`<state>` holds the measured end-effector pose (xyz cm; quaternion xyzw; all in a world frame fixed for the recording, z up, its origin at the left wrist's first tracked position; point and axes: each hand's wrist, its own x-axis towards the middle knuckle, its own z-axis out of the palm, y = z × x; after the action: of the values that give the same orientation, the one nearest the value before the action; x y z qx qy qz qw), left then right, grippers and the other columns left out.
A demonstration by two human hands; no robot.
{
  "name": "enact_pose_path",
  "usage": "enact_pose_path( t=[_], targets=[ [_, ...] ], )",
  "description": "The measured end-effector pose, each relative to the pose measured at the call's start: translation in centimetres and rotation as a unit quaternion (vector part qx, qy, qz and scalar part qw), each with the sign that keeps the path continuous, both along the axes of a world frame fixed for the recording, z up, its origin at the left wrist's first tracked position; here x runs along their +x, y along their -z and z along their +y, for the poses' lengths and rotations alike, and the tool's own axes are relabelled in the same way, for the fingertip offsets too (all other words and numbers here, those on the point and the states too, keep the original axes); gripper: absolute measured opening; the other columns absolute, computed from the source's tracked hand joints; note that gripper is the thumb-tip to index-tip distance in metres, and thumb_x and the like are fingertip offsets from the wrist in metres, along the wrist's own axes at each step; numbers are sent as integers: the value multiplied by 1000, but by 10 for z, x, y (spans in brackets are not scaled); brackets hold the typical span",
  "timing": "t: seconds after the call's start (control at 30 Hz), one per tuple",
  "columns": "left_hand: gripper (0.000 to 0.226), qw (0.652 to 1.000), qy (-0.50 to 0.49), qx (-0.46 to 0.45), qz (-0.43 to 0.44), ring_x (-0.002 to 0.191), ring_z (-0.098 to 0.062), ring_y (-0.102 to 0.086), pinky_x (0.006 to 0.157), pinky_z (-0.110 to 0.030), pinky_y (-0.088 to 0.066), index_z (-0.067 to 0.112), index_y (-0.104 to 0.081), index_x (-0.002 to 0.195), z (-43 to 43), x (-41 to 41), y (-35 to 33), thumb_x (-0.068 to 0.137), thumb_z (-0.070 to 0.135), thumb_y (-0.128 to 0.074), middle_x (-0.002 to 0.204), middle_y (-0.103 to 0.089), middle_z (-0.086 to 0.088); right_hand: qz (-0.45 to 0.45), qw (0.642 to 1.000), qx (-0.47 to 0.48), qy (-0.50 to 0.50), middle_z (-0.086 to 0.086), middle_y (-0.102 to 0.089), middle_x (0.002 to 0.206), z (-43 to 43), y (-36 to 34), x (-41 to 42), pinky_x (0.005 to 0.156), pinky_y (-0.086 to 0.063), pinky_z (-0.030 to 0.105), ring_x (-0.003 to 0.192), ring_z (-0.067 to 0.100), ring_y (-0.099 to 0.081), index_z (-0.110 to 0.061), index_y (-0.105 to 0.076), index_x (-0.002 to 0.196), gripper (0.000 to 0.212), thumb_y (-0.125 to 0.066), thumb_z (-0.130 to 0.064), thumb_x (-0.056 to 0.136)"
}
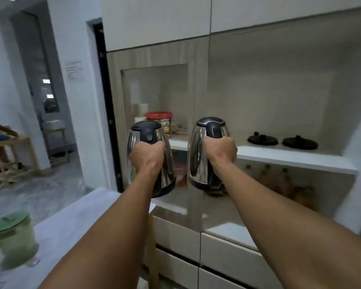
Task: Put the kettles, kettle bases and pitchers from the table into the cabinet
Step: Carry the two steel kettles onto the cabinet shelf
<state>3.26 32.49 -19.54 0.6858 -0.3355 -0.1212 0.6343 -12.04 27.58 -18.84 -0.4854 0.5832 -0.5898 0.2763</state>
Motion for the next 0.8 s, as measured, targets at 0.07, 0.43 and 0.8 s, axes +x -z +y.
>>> enact_pose_path(
  t=[0.07,0.43,0.8],
  targets=[
    [40,999,38,-17,5,81,-36,-69,76,-44,-61,4,-72,82,-26,-28,-9,60,35,-62,81,-73,-13,-3,999,-10,35,1,-64,69,-7,-10,-35,70,-59,39,73,25,-66,-17,-60,66,13,-65,-29,70],
    [30,976,207,-68,24,75,-33,-72,71,-46,-62,7,-70,73,-150,-196,-59,58,30,-58,75,-73,-13,-3,980,-57,189,-3,-60,68,-83,-43,-207,58,-47,27,68,20,-59,-19,-60,72,9,-66,-26,75],
    [31,961,260,-92,13,70,-31,-73,65,-45,-63,3,-69,72,-311,-336,-75,61,30,-58,72,-74,-11,-8,974,-65,216,4,-66,76,-232,-65,-339,77,-58,38,79,29,-65,-15,-57,68,17,-66,-28,72]
  ],
)
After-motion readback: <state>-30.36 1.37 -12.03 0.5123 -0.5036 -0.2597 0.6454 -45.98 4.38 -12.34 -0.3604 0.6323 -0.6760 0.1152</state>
